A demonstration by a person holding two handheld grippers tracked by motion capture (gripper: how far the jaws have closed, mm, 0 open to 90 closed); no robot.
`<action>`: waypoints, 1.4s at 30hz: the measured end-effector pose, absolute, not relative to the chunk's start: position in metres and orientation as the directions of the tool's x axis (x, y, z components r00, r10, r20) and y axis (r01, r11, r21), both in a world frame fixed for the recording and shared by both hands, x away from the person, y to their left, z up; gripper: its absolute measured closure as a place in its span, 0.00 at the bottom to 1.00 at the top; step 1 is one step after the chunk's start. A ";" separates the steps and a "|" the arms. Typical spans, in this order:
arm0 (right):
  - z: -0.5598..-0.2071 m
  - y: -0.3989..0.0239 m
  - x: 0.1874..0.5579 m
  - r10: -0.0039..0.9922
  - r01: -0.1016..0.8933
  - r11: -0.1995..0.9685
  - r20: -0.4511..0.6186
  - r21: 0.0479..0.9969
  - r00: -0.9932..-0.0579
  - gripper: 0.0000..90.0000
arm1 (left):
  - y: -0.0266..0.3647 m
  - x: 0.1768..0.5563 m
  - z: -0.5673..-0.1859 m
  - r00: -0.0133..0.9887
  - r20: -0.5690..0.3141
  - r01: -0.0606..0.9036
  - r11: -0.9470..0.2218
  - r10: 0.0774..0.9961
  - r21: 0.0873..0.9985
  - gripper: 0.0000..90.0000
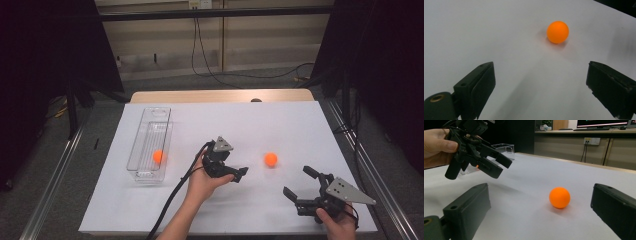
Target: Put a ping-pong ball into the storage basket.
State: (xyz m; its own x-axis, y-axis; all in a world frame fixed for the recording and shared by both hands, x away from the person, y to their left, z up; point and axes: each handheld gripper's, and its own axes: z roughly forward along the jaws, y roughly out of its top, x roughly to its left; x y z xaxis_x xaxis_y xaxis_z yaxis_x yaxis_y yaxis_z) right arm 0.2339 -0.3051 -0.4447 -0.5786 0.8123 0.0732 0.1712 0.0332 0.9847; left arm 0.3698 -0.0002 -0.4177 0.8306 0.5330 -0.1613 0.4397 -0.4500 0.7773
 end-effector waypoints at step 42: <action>-0.445 -0.305 0.234 0.812 0.172 0.031 0.075 0.985 -0.578 0.02 | -0.017 0.370 -0.424 0.841 -0.169 0.423 -0.431 0.513 0.797 0.09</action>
